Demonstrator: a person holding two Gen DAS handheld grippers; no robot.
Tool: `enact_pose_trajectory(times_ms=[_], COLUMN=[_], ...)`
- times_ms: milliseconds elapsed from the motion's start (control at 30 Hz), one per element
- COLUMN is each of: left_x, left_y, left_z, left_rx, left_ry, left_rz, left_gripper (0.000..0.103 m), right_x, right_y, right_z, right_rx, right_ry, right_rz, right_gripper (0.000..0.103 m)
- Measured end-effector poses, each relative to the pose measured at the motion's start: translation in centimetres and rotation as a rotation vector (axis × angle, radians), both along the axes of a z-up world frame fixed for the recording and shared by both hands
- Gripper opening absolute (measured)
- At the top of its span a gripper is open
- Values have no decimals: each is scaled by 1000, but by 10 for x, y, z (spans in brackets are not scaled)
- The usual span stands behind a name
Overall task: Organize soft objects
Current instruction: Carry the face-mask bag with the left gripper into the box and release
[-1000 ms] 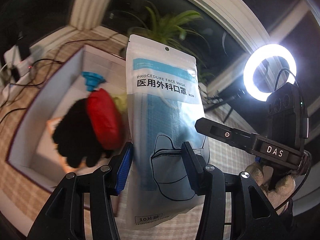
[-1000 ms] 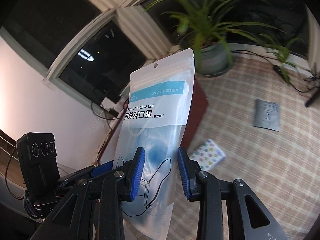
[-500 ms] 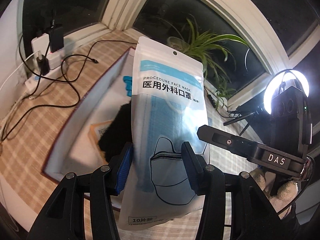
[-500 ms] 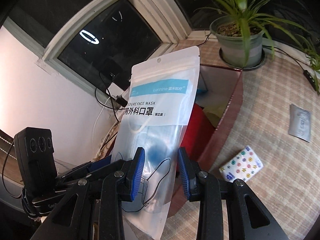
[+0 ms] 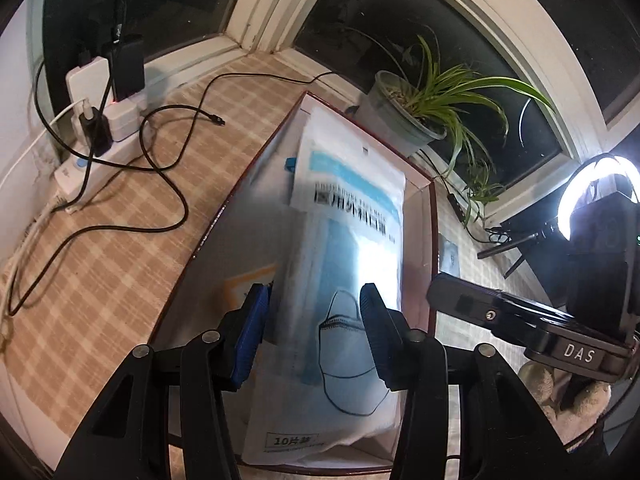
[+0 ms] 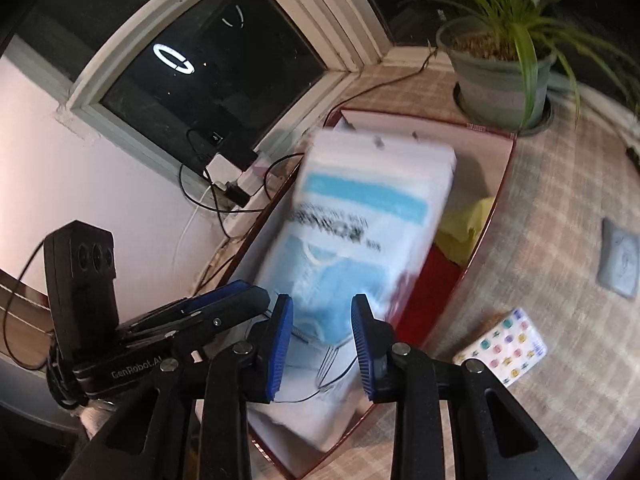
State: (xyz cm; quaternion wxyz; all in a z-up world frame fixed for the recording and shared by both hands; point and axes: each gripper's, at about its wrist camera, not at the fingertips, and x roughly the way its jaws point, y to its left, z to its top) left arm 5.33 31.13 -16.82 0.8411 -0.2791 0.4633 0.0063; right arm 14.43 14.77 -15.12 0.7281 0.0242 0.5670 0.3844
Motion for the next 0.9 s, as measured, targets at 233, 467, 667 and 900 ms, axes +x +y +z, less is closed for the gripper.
enact_pose_trajectory(times_ms=[233, 467, 667, 900], left_x=[-7, -25, -40, -50], left_y=[10, 3, -28, -85], left_z=[8, 31, 43, 51], left_rx=[-4, 24, 29, 85], left_ry=[-21, -81, -121, -130], left_rz=[38, 42, -13, -127], left_gripper=[45, 46, 50, 50], right_x=[1, -4, -14, -30], right_y=[-19, -68, -129, -197], right_z=[8, 29, 36, 29], right_rx=[23, 29, 0, -39], right_ry=[-2, -61, -99, -98], right_rz=[-13, -52, -125, -219], right_gripper=[27, 39, 41, 41])
